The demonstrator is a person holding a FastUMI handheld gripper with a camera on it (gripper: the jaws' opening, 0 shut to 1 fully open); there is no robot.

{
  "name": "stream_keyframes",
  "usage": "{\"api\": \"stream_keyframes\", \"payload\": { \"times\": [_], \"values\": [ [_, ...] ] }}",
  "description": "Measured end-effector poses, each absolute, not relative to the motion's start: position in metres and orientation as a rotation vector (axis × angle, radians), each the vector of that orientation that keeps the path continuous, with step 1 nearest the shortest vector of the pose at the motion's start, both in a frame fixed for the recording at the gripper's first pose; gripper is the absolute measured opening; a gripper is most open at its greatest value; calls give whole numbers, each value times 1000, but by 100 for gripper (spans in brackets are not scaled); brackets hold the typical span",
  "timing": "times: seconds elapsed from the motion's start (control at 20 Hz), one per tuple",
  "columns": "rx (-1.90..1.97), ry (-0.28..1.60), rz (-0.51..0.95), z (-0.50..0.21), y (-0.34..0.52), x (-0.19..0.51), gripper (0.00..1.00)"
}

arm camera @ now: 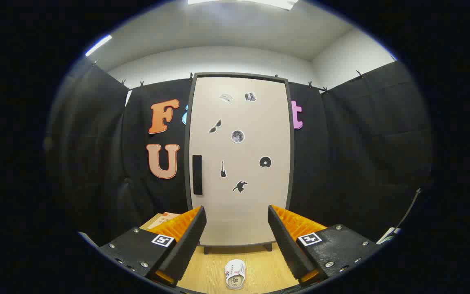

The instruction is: Open the shoe cabinet door, grab the shoes and put them into the shoe cabinet, then close the shoe cabinet door.

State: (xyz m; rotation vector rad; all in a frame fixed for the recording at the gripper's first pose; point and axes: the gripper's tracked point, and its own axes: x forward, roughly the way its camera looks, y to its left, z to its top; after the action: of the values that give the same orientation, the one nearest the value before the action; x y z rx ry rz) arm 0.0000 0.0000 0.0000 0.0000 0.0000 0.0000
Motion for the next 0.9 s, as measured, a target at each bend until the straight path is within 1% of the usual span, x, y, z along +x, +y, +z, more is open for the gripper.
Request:
{"api": "stream_keyframes", "payload": {
  "times": [0.9],
  "values": [
    [1,-2,-2,4,-2,1,95]
  ]
}}
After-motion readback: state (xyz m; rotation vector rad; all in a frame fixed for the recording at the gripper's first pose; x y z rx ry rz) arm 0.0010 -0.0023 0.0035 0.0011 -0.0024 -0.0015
